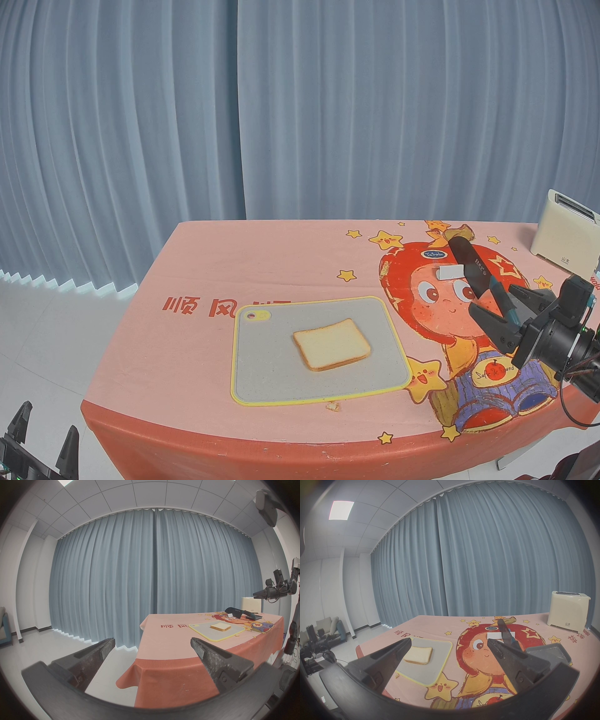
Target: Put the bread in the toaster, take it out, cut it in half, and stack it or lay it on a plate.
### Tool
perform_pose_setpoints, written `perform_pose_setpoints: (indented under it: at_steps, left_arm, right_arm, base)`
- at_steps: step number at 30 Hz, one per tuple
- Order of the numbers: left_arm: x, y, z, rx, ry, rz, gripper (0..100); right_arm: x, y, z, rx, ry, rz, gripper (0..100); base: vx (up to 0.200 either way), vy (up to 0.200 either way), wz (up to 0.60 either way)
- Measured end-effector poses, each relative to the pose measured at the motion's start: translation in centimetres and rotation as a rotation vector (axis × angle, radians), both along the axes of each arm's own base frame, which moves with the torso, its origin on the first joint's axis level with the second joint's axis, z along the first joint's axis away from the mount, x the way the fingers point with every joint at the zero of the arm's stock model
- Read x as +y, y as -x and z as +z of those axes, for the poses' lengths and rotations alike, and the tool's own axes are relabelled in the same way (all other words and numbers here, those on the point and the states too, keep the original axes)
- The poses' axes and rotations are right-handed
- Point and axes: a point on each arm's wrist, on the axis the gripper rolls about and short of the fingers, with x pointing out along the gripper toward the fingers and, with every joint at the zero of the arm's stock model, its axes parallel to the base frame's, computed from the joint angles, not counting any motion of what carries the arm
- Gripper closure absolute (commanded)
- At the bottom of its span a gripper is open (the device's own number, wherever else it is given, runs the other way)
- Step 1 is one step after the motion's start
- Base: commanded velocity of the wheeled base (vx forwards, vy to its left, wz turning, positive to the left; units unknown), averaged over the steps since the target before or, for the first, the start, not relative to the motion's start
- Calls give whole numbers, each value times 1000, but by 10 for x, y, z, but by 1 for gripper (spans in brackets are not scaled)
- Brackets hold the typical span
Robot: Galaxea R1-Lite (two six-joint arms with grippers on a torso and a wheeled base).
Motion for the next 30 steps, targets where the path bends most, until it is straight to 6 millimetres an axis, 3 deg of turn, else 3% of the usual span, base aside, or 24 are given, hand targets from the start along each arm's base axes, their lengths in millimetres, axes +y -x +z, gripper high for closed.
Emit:
perform_pose_setpoints:
  at_steps: [24, 30]
  left_arm:
    - [0, 0, 0, 1, 3, 2, 0]
    - [0, 0, 0, 1, 3, 1, 0]
  right_arm:
    - [-4, -2, 1, -2, -11, -31, 0]
    - [-5, -2, -1, 6, -7, -37, 0]
  base:
    - [0, -200, 0]
    - [0, 0, 0]
